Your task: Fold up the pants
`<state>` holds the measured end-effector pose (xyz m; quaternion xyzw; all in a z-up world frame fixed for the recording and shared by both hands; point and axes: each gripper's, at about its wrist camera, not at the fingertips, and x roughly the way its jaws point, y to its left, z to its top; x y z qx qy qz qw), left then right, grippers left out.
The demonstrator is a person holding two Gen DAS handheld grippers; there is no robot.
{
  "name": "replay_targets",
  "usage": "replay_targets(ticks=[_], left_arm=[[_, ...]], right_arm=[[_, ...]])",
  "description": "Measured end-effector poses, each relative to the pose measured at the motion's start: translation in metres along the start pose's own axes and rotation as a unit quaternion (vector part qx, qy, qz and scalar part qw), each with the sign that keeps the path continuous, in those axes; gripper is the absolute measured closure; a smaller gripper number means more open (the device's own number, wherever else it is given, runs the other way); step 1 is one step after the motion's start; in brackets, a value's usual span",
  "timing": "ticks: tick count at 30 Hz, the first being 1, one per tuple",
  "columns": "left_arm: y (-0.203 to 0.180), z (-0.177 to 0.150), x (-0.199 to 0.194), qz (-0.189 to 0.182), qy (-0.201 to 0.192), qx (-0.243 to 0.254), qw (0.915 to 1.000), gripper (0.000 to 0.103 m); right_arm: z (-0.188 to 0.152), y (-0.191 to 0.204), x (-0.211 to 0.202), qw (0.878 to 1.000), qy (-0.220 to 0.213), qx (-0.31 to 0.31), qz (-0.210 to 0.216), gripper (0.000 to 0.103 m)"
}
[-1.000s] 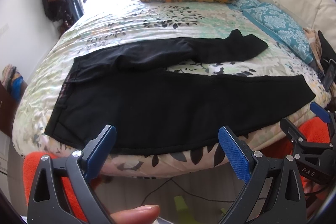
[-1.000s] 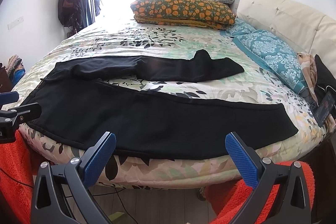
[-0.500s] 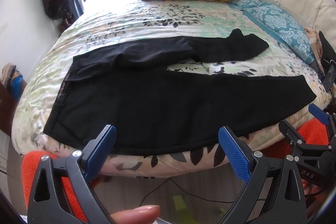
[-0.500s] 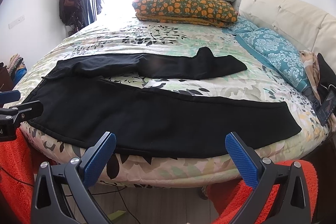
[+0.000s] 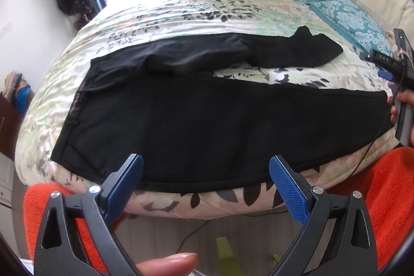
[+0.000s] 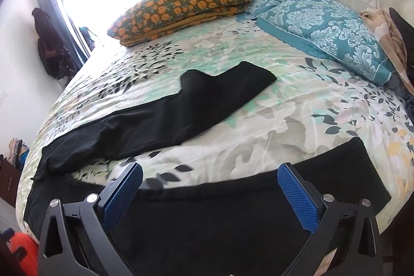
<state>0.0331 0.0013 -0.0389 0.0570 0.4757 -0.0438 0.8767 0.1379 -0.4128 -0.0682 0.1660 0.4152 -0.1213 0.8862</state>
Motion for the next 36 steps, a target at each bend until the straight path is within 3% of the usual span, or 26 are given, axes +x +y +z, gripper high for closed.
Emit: replay_targets(ticks=[4, 8, 15, 24, 27, 29, 34, 36], left_arm=[[-0.008, 0.006, 0.015, 0.015, 0.020, 0.010, 0.9996, 0.004], [-0.016, 0.016, 0.024, 0.033, 0.029, 0.015, 0.9989, 0.004], [-0.026, 0.029, 0.038, 0.044, 0.040, 0.016, 0.9981, 0.004], [-0.035, 0.026, 0.053, 0.050, 0.063, 0.031, 0.9963, 0.004], [-0.034, 0.028, 0.054, 0.052, 0.064, 0.028, 0.9962, 0.004], [-0.033, 0.029, 0.055, 0.054, 0.062, 0.028, 0.9962, 0.004], [-0.034, 0.032, 0.057, 0.052, 0.060, 0.027, 0.9964, 0.004], [-0.034, 0.031, 0.055, 0.050, 0.058, 0.028, 0.9967, 0.004]], right_arm=[[0.065, -0.047, 0.073, 0.998, 0.031, 0.057, -0.007, 0.000], [0.109, -0.068, 0.127, 0.995, 0.030, 0.095, -0.007, 0.000], [0.136, -0.072, 0.189, 0.992, 0.050, 0.111, -0.019, 0.000], [0.144, -0.064, 0.230, 0.993, 0.076, 0.066, -0.056, 0.000], [0.144, -0.050, 0.239, 0.993, 0.089, 0.018, -0.080, 0.000], [0.143, -0.042, 0.241, 0.991, 0.089, -0.018, -0.094, 0.012], [0.148, -0.044, 0.224, 0.995, 0.072, -0.022, -0.059, 0.083], [0.148, -0.044, 0.207, 0.996, 0.051, -0.031, -0.070, 0.090]])
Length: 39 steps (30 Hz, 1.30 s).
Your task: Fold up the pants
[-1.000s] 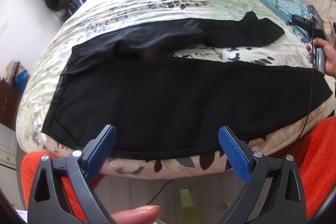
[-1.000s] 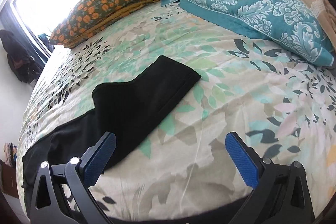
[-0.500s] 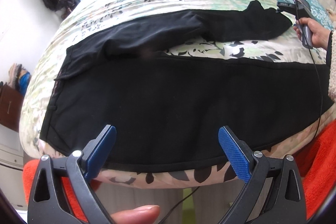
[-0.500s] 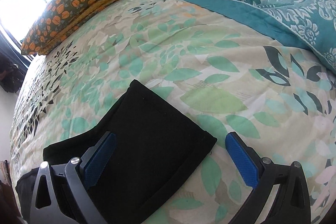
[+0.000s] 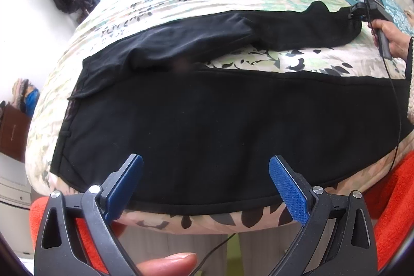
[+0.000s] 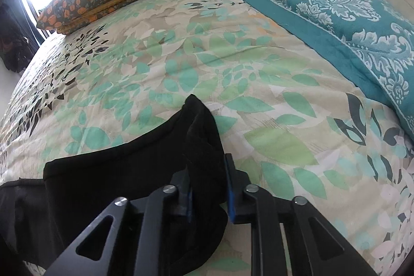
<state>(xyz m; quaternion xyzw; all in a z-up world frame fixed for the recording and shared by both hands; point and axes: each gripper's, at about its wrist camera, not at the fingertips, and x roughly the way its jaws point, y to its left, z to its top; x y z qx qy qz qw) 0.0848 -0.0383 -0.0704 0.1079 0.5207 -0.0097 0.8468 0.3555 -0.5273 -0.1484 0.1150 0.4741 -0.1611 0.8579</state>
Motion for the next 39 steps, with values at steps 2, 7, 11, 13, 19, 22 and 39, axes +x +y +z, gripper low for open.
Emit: replay_targets(ticks=[2, 7, 11, 13, 19, 22, 39], left_arm=[[0.000, 0.000, -0.003, -0.003, -0.004, 0.000, 1.0000, 0.004], [0.002, -0.007, -0.009, -0.011, -0.013, -0.001, 0.9999, 0.004], [0.007, -0.008, -0.008, -0.011, -0.012, 0.001, 0.9999, 0.004], [0.017, 0.004, -0.007, -0.006, -0.022, -0.006, 0.9997, 0.004], [0.078, 0.094, 0.055, 0.040, -0.062, -0.060, 0.9954, 0.004], [0.099, 0.140, 0.113, 0.091, -0.052, -0.069, 0.9921, 0.004], [0.125, 0.057, 0.082, 0.037, -0.024, -0.083, 0.9956, 0.004]], right_arm=[[-0.004, -0.014, -0.019, 0.999, -0.026, 0.011, -0.015, 0.092], [-0.034, -0.068, -0.023, 0.996, -0.008, 0.084, -0.039, 0.089], [-0.046, -0.080, -0.027, 0.994, -0.001, 0.101, -0.037, 0.026], [-0.046, -0.085, -0.041, 0.993, -0.022, 0.109, -0.048, 0.009], [-0.037, -0.015, -0.076, 0.999, -0.042, 0.007, 0.027, 0.009], [-0.047, 0.055, -0.065, 0.991, 0.009, -0.041, 0.124, 0.009], [-0.172, 0.173, -0.147, 0.984, 0.020, -0.154, 0.093, 0.002]])
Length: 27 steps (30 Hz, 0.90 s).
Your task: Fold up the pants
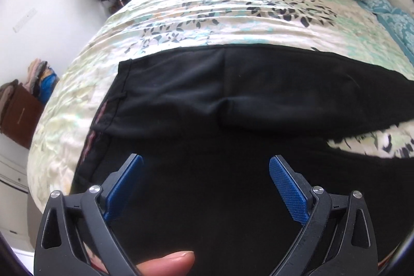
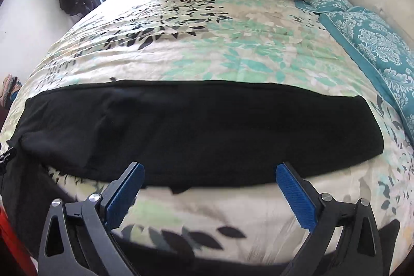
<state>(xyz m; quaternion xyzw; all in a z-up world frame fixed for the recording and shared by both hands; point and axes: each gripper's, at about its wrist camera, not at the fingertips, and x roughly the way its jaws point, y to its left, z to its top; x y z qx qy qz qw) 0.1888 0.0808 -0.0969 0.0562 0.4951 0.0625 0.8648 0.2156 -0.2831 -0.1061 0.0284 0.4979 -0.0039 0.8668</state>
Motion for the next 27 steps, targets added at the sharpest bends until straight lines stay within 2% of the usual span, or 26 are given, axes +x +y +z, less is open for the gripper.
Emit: replay_targets(ticks=[3, 5, 8, 9, 10, 13, 16, 19, 21, 23, 27], left_arm=[[-0.021, -0.043, -0.019, -0.023, -0.006, 0.030, 0.9993, 0.004], [-0.039, -0.068, -0.015, -0.034, 0.005, 0.060, 0.9976, 0.004], [-0.064, -0.096, -0.001, -0.031, 0.023, 0.096, 0.9947, 0.004], [-0.067, -0.101, -0.002, -0.025, 0.016, 0.099, 0.9947, 0.004], [-0.067, -0.103, -0.008, -0.027, 0.006, 0.097, 0.9949, 0.004], [-0.060, -0.100, -0.033, -0.062, -0.024, 0.086, 0.9941, 0.004], [-0.052, -0.093, -0.036, -0.053, -0.048, 0.072, 0.9949, 0.004], [-0.045, -0.093, -0.015, -0.043, -0.021, 0.055, 0.9973, 0.004], [-0.039, -0.099, 0.003, -0.033, 0.004, 0.058, 0.9978, 0.003], [-0.033, -0.104, 0.005, -0.048, -0.009, 0.048, 0.9976, 0.003], [-0.031, -0.102, 0.007, -0.051, 0.001, 0.043, 0.9977, 0.003]], right_arm=[[-0.058, 0.032, -0.027, 1.000, 0.009, 0.003, 0.021, 0.002], [-0.094, 0.050, -0.032, 0.999, 0.020, 0.004, 0.026, 0.002], [-0.136, 0.063, -0.022, 0.998, 0.067, 0.010, 0.013, 0.002], [-0.144, 0.063, -0.020, 0.997, 0.080, 0.017, 0.003, 0.002], [-0.150, 0.063, -0.025, 0.997, 0.073, 0.023, -0.004, 0.002], [-0.158, 0.069, -0.051, 0.999, 0.029, 0.014, -0.024, 0.002], [-0.161, 0.073, -0.058, 0.999, -0.005, 0.003, -0.050, 0.001], [-0.165, 0.073, -0.036, 0.997, 0.022, -0.001, -0.069, 0.001], [-0.166, 0.062, -0.026, 0.998, 0.034, 0.025, -0.052, 0.000], [-0.168, 0.056, -0.026, 0.998, 0.026, 0.047, -0.037, 0.000], [-0.171, 0.058, -0.026, 0.999, 0.013, 0.036, -0.037, 0.000]])
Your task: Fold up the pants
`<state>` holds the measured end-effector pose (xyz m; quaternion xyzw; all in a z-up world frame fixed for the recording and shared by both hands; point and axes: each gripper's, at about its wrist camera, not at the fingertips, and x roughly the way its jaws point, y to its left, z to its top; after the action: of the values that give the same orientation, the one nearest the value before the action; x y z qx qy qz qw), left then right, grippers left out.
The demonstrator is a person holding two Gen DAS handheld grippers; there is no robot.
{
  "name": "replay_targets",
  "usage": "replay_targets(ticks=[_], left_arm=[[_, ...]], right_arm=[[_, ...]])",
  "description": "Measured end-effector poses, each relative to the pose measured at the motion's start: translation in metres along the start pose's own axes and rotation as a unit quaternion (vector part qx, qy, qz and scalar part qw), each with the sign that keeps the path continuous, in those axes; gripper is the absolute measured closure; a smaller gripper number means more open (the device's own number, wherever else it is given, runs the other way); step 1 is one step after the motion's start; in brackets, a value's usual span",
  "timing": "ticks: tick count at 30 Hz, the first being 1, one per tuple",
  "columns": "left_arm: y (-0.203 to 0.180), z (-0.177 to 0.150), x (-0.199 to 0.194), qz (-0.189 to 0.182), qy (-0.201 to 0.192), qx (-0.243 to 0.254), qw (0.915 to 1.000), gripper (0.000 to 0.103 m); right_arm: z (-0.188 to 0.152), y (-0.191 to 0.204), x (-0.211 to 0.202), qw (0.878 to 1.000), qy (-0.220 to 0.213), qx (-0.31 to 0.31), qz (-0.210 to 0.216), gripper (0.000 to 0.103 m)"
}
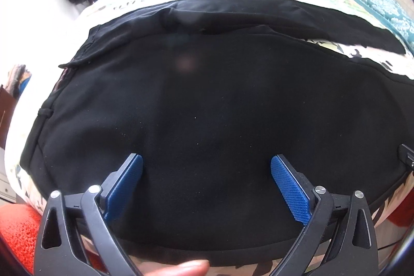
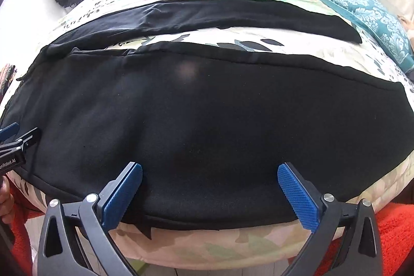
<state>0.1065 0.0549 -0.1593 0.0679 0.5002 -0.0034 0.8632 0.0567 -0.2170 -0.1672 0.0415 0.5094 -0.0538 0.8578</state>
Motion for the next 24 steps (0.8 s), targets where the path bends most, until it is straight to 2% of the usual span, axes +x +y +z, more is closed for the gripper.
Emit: replay_targets(ticks=[8, 14, 20, 24], left_arm=[[-0.003, -0.003, 0.001, 0.005, -0.007, -0.001, 1.0000, 0.002], [0.007, -0.002, -0.003, -0.019, 0.001, -0.009, 0.9998, 0.003], [0.027, 0.001, -0.024, -0.043, -0.011, -0.057, 0.9974, 0.004], [0.066, 0.011, -0.044, -0.044, -0.048, -0.094, 0.9934, 0.004]], right_arm=[[-0.006, 0.001, 0.000, 1.000, -0.017, 0.002, 0.001, 0.000], [-0.006, 0.002, 0.000, 1.000, -0.020, 0.001, 0.000, 0.000], [-0.008, 0.000, -0.002, 1.000, -0.022, 0.001, 0.000, 0.000], [-0.008, 0.001, -0.002, 1.000, -0.021, 0.001, 0.001, 0.000]])
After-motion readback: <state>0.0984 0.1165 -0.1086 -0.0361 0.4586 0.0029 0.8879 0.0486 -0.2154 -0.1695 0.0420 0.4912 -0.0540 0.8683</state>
